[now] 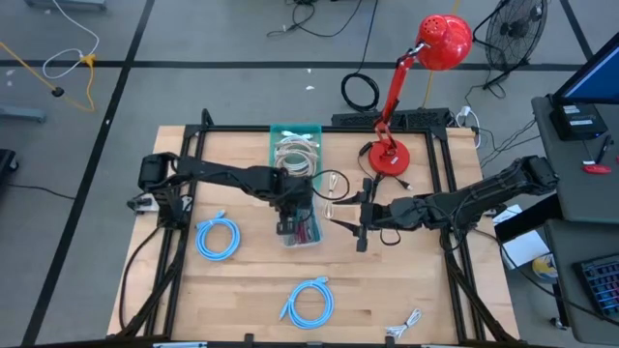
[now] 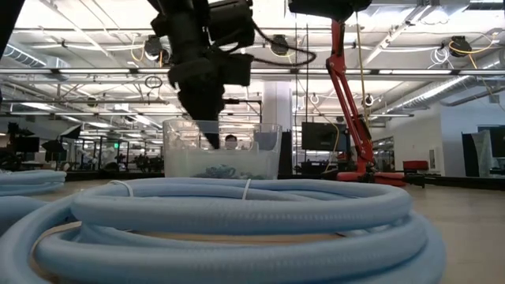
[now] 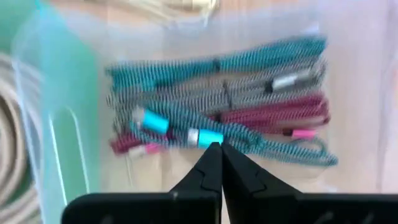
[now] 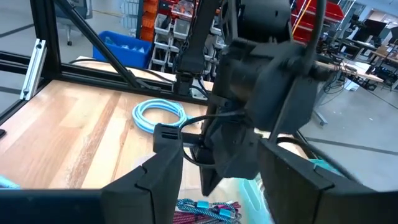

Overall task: Pick & Place USB Port
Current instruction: Put the blue black tied USB cable into the transparent bin

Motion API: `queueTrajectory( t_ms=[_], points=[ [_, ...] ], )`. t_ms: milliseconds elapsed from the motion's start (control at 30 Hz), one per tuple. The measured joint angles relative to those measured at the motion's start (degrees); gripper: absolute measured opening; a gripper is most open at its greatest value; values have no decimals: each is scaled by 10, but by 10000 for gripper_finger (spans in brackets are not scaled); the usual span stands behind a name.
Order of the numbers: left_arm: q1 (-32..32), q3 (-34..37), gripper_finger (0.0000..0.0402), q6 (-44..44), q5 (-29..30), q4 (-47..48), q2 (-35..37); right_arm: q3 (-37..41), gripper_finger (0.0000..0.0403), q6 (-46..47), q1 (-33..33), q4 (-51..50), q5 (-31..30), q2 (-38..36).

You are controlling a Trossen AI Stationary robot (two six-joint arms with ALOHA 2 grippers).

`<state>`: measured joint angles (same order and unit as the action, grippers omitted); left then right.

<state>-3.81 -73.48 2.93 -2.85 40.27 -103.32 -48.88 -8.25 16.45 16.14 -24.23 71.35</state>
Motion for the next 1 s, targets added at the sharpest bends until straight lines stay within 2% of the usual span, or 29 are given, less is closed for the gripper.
queueTrajectory(
  t_ms=[100, 200, 467, 733, 1000],
  points=[
    [0, -9, 3, 13, -4, -24, -1, 0, 196, 0, 0, 1, 0, 0],
    [-1, -11, 2, 30, -33, -49, -14, 0, 196, 0, 0, 2, 0, 0],
    [-2, -10, 2, 67, -39, -45, -77, 0, 196, 1, -10, 0, 0, 0],
    [-1, -10, 1, 71, -14, -31, -79, 0, 196, 7, -11, -2, 0, 0],
    [-2, -10, 2, 59, 44, 5, -64, 0, 196, 7, -11, -2, 2, 0]
  ],
)
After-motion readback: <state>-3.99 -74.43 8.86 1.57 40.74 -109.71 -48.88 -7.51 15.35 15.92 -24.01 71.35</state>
